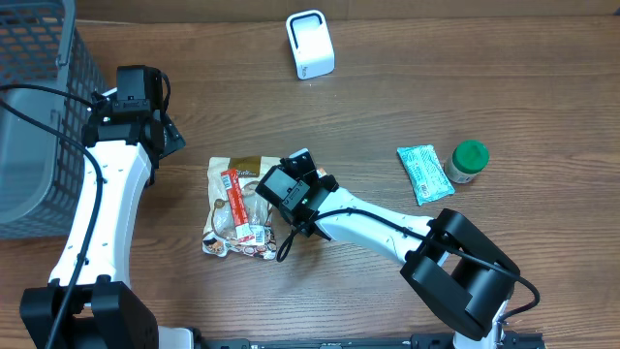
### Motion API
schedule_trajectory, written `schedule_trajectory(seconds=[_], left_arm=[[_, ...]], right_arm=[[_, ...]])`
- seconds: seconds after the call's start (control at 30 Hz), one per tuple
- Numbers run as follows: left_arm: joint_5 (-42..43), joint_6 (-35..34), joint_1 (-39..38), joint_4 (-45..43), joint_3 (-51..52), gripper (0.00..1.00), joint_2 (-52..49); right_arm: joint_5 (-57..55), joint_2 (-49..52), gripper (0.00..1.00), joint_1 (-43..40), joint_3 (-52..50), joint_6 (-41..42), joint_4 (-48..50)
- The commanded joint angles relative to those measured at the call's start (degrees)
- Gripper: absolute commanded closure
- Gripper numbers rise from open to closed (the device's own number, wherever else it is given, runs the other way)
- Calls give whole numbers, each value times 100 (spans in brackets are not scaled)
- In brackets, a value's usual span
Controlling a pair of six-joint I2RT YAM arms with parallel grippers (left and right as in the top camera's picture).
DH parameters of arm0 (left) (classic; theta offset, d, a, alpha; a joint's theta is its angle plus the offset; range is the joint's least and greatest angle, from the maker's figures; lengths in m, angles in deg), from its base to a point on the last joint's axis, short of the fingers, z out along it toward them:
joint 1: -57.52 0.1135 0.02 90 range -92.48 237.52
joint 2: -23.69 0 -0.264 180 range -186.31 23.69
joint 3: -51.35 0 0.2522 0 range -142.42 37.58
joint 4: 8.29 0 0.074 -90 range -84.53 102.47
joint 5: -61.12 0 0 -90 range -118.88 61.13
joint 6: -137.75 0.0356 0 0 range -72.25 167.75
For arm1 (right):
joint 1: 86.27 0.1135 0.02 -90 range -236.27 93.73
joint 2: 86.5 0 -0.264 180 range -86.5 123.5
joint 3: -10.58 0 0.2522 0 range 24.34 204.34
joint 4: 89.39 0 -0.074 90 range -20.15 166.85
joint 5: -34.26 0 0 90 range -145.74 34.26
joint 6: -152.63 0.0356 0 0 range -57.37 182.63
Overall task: Scan the item barcode
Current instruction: 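Lower the right gripper and grasp the orange Kleenex pack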
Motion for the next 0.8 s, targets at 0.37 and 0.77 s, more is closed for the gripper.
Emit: schedule_trajectory(seconds=[0.37,0.77], left_arm=[[-74,107,-15,-15,-94,0,-24],[-76,107,-15,-13,-94,0,-24]], right_arm=[[157,142,65,11,35,-507,337],[136,293,70,9,35,-610,339]])
